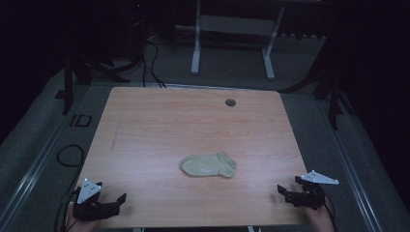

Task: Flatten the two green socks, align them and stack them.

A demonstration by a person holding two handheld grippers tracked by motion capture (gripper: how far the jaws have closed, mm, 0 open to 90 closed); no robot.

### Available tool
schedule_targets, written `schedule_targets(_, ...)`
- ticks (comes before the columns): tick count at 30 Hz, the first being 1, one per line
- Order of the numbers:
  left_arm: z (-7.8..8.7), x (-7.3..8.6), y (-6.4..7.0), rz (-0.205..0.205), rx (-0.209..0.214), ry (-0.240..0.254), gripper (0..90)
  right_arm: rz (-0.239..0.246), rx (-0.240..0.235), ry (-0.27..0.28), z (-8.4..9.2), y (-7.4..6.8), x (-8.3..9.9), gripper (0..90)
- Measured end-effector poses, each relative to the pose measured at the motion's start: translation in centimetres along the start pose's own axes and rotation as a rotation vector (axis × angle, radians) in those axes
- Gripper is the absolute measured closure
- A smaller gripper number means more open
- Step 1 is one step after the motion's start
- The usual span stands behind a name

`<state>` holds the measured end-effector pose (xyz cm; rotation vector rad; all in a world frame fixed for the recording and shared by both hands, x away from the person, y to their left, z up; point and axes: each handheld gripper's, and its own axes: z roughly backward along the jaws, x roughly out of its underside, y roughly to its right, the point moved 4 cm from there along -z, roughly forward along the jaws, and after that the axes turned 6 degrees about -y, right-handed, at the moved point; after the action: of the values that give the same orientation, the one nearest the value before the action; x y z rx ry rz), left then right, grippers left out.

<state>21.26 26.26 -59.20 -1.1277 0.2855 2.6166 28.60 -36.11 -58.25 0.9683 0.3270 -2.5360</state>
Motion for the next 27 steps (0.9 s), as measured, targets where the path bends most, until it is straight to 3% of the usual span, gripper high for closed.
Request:
schedule_targets(3,0.2,0.2,-0.1,0.009,-0.023,0.011,2.6,-0.021,0.020,0.020,0.4,0.2,0.2,12.6)
schedule_targets(6,0.4,0.5,-0.3,0.035,-0.049,0.038,2.6,-0.035,0.070,0.045,0.6,0.4,0.4,13.3)
schedule_targets(11,0.7,0.7,-0.8,0.093,-0.086,0.070,2.6,-0.102,0.094,0.099,1.1,1.1,0.4,13.7)
schedule_targets(14,0.5,0.9,-0.8,0.105,-0.117,0.068,2.6,-0.128,0.120,0.115,0.9,1.5,0.5,13.7)
schedule_targets(21,0.3,0.8,-0.7,0.140,-0.203,0.099,2.6,-0.133,0.197,0.135,0.6,1.8,0.6,13.7)
schedule_targets(25,0.6,0.8,-1.0,0.165,-0.238,0.119,2.6,-0.150,0.208,0.153,0.7,2.0,0.8,13.7)
schedule_targets(27,0.9,0.9,-1.4,0.189,-0.282,0.136,2.5,-0.162,0.216,0.155,0.7,2.2,1.0,13.7)
